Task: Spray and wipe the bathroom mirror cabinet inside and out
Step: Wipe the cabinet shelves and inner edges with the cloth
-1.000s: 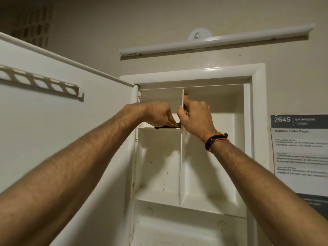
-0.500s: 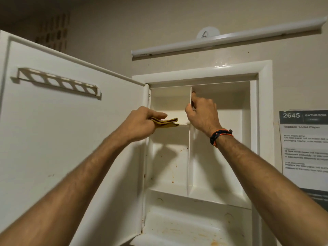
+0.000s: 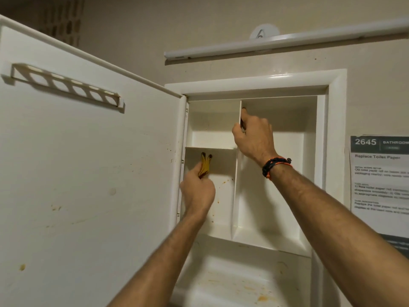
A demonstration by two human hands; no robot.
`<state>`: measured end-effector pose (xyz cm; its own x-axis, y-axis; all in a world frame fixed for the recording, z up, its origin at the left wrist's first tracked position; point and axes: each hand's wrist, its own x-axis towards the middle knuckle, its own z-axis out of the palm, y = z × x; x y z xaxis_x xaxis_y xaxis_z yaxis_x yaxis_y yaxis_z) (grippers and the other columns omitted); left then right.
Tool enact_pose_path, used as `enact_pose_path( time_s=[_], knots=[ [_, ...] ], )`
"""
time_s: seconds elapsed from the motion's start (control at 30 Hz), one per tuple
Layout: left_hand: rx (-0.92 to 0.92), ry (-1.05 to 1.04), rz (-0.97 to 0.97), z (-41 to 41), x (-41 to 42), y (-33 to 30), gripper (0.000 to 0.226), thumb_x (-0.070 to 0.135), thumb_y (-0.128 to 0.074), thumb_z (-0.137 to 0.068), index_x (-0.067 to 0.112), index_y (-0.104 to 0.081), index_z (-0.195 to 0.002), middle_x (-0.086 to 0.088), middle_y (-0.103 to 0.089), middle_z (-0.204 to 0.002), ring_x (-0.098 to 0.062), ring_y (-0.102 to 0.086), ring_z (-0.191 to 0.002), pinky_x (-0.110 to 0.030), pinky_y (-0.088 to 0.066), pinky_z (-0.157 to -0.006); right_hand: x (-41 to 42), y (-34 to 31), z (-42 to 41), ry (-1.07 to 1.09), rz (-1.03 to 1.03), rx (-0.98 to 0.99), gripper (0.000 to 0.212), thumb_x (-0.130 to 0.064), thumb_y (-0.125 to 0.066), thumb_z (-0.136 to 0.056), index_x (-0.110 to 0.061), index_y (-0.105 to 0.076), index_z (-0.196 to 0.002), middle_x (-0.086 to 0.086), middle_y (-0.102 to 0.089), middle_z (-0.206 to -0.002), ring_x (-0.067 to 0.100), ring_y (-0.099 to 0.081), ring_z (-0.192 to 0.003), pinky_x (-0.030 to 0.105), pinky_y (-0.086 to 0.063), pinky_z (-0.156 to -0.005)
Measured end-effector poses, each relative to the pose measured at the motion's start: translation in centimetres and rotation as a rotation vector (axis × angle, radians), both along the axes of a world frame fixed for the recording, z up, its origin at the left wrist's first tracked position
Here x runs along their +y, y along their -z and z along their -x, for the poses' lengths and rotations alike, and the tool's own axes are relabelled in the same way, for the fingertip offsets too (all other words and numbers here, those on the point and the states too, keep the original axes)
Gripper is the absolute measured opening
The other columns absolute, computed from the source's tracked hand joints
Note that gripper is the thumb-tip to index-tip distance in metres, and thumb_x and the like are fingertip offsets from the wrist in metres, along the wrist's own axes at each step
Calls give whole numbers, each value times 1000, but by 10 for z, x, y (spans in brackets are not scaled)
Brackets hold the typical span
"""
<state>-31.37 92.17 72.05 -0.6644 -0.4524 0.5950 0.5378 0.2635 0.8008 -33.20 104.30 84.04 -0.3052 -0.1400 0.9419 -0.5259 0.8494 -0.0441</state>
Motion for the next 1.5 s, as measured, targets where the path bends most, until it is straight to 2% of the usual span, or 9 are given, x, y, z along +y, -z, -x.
enact_pose_path(
  time_s=[0.1,0.27,0.47,0.63,0.8,0.93,1.07,1.27,1.5],
  knots=[
    [67,-149,230,20,9,-3,55,-13,-40,-90,10,-49,-139,-8,-54,-139,-22,-54,-122,-22,-40,-106,-1,1,1,3,-2,10,30,-19,-41,-96,-8,-55,-120,0,-51,-69,32,-53,-79,42,-46,-83],
    [117,-206,624,46,18,10,39,-14,-45,-83,8,-54,-114,-9,-55,-116,-24,-53,-104,-37,-52,-87,-1,2,4,12,-9,43,36,-19,-41,-97,-9,-53,-129,0,-52,-67,29,-52,-73,43,-47,-83],
    [240,-141,932,58,10,13,52,-15,-49,-77,11,-56,-121,-2,-56,-114,-21,-49,-101,-40,-51,-80,-5,6,12,51,-4,112,42,-19,-41,-96,-9,-50,-136,0,-51,-63,28,-52,-67,41,-46,-76],
    [256,-212,1093,61,9,13,62,-10,-51,-80,13,-48,-138,-2,-50,-133,-21,-46,-111,-34,-49,-81,-7,8,14,52,21,157,42,-18,-42,-95,-12,-51,-135,-4,-45,-60,28,-52,-66,40,-46,-73],
    [232,-337,1161,62,13,14,57,-2,-55,-88,6,-41,-143,-9,-47,-135,-27,-46,-120,-35,-53,-81,-5,7,16,26,44,177,34,-17,-43,-94,-9,-57,-124,-7,-36,-54,26,-47,-62,41,-45,-70],
    [180,-398,1152,67,1,11,54,2,-58,-89,7,-40,-139,-11,-48,-135,-27,-48,-121,-35,-54,-81,-2,8,16,-4,51,195,30,-17,-44,-94,-7,-60,-117,-8,-32,-51,22,-39,-57,31,-32,-63],
    [90,-461,1066,75,-19,8,45,3,-58,-91,6,-45,-134,-12,-52,-131,-25,-48,-117,-32,-48,-89,-2,8,16,3,57,176,30,-18,-45,-93,-3,-60,-115,-7,-31,-51,25,-40,-61,34,-33,-63],
    [-54,-536,1021,80,-20,8,57,-2,-62,-86,-2,-40,-138,-20,-49,-137,-33,-42,-128,-37,-39,-107,0,7,12,-24,53,151,27,-18,-46,-93,-1,-60,-110,-7,-33,-51,23,-40,-62,35,-34,-65],
    [-96,-489,963,74,-21,30,80,-3,-58,-90,1,-8,-153,-19,-12,-160,-34,-8,-149,-38,-18,-117,1,6,11,-37,52,127,27,-17,-46,-93,-1,-59,-111,-6,-34,-52,24,-40,-64,32,-32,-66]
  ],
)
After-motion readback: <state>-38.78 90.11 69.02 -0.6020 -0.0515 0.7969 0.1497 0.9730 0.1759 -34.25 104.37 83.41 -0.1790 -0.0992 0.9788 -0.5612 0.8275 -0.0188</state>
